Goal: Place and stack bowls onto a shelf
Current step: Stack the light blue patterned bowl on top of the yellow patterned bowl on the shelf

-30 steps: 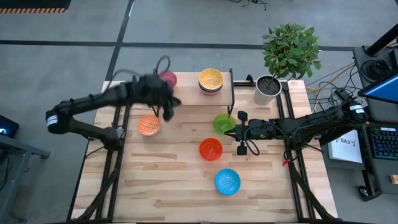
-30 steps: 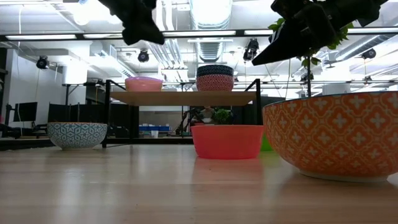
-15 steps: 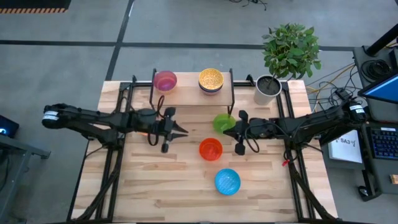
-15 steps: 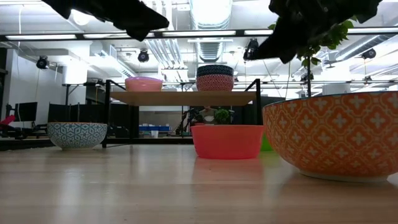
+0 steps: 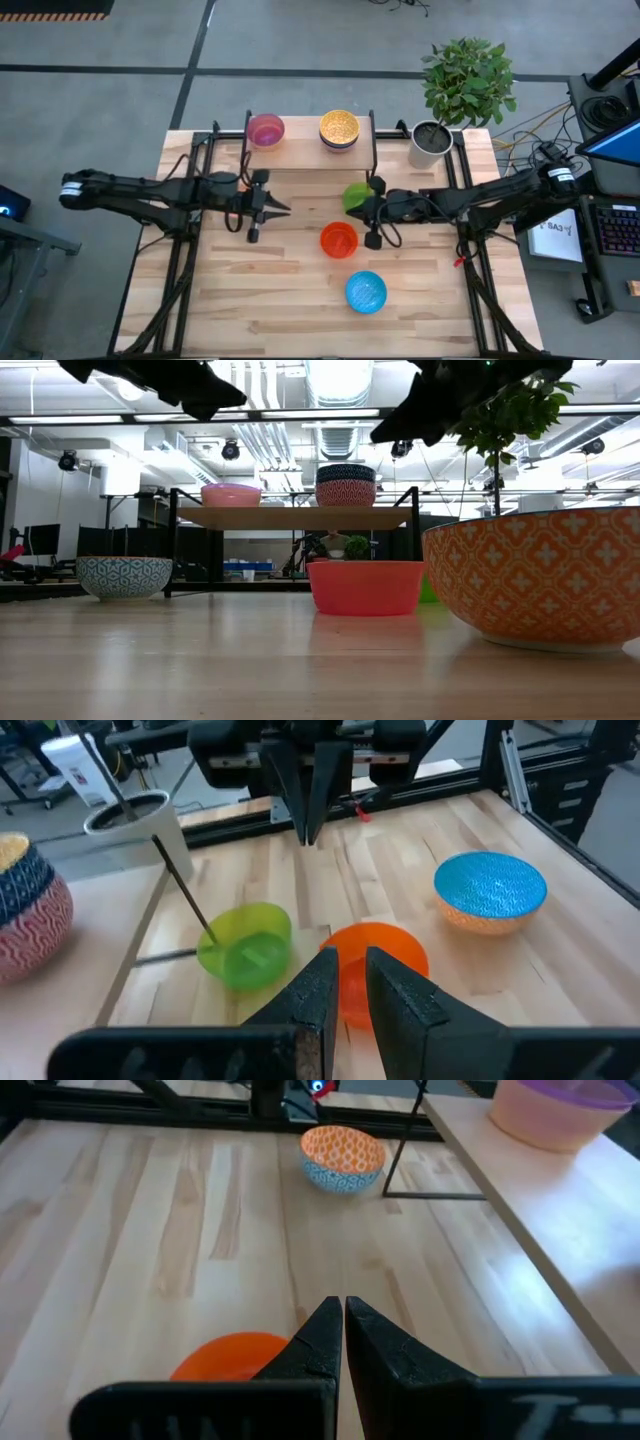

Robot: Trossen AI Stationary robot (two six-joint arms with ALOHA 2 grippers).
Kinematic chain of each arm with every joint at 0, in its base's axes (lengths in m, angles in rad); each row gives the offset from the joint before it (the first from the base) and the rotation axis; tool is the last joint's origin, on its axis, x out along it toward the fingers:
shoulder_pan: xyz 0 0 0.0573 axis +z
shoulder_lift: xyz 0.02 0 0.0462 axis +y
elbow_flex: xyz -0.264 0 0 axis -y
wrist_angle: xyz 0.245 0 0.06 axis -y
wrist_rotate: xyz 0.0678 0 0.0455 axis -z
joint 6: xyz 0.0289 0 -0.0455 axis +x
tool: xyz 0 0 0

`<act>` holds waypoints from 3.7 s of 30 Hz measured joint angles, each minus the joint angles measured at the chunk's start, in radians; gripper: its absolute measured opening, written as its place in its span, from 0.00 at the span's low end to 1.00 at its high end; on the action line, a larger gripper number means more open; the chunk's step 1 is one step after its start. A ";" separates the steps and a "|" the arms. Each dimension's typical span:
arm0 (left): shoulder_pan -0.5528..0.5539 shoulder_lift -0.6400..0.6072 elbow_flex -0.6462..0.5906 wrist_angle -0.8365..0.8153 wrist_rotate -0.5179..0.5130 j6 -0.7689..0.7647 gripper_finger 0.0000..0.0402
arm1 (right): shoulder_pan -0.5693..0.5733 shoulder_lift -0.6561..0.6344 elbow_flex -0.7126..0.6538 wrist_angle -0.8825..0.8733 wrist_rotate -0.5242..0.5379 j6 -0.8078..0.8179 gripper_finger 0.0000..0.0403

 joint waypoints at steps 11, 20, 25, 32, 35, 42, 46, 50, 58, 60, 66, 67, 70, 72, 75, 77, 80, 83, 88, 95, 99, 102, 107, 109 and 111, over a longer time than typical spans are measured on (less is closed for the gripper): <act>0.000 -0.033 -0.034 0.017 0.000 -0.037 0.09 | -0.015 0.040 0.036 -0.036 0.000 -0.005 0.02; 0.000 -0.022 -0.036 0.024 0.000 -0.037 0.09 | -0.017 0.041 0.036 -0.037 -0.001 0.000 0.02; 0.000 -0.019 -0.036 0.012 -0.001 -0.054 0.09 | -0.017 0.041 0.036 -0.037 0.000 0.001 0.02; -0.001 -0.039 -0.036 -0.123 -0.197 -0.095 0.09 | -0.017 0.042 0.117 -0.226 0.000 0.131 0.02; -0.001 -0.044 -0.035 -0.176 -0.338 -0.095 0.09 | -0.017 0.042 0.172 -0.362 -0.001 0.236 0.02; 0.000 -0.044 -0.022 -0.272 -0.555 -0.097 0.09 | -0.017 0.042 0.266 -0.647 -0.001 0.503 0.02; 0.000 -0.044 -0.022 -0.304 -0.561 -0.118 0.09 | -0.017 0.042 0.287 -0.691 -0.011 0.576 0.02; 0.000 -0.043 -0.022 -0.340 -0.563 -0.138 0.09 | -0.017 0.054 0.306 -0.688 -0.054 0.601 0.02; 0.000 -0.041 -0.022 -0.344 -0.564 -0.143 0.09 | -0.009 0.198 0.400 -0.772 -0.285 0.469 0.02; 0.000 -0.041 -0.022 -0.344 -0.564 -0.143 0.09 | -0.001 0.236 0.418 -0.804 -0.347 0.394 0.02; 0.000 -0.041 -0.022 -0.344 -0.564 -0.143 0.09 | 0.009 0.301 0.452 -0.844 -0.431 0.306 0.02; 0.000 -0.041 -0.022 -0.344 -0.564 -0.143 0.09 | 0.012 0.307 0.456 -0.854 -0.435 0.314 0.02; 0.000 -0.041 -0.022 -0.344 -0.564 -0.143 0.09 | 0.021 0.320 0.470 -0.886 -0.456 0.350 0.03; 0.000 -0.041 -0.022 -0.344 -0.564 -0.143 0.09 | 0.033 0.325 0.475 -0.907 -0.459 0.375 0.06; 0.000 -0.041 -0.022 -0.344 -0.564 -0.143 0.09 | 0.058 0.328 0.487 -0.915 -0.464 0.413 0.13; 0.000 -0.042 -0.022 -0.343 -0.564 -0.143 0.09 | 0.079 0.334 0.498 -0.919 -0.465 0.430 0.19; 0.000 -0.041 -0.022 -0.340 -0.565 -0.143 0.09 | 0.110 0.349 0.517 -0.922 -0.448 0.474 0.29; 0.000 -0.041 -0.022 -0.338 -0.565 -0.143 0.09 | 0.136 0.376 0.548 -0.923 -0.449 0.489 0.36; 0.000 -0.042 -0.022 -0.338 -0.565 -0.143 0.09 | 0.152 0.446 0.640 -0.982 -0.447 0.481 0.43; 0.000 -0.042 -0.022 -0.338 -0.565 -0.143 0.09 | 0.187 0.541 0.740 -1.107 -0.444 0.467 0.42; 0.000 -0.042 -0.022 -0.339 -0.564 -0.143 0.09 | 0.205 0.570 0.744 -1.110 -0.437 0.468 0.42; 0.000 -0.042 -0.022 -0.339 -0.564 -0.143 0.09 | 0.213 0.584 0.739 -1.111 -0.416 0.468 0.42; 0.000 -0.042 -0.022 -0.339 -0.564 -0.143 0.09 | 0.217 0.607 0.735 -1.110 -0.382 0.466 0.42; 0.000 -0.042 -0.022 -0.339 -0.564 -0.143 0.09 | 0.216 0.614 0.734 -1.110 -0.346 0.458 0.42; 0.000 -0.042 -0.022 -0.339 -0.564 -0.143 0.09 | 0.214 0.629 0.730 -1.109 -0.330 0.440 0.42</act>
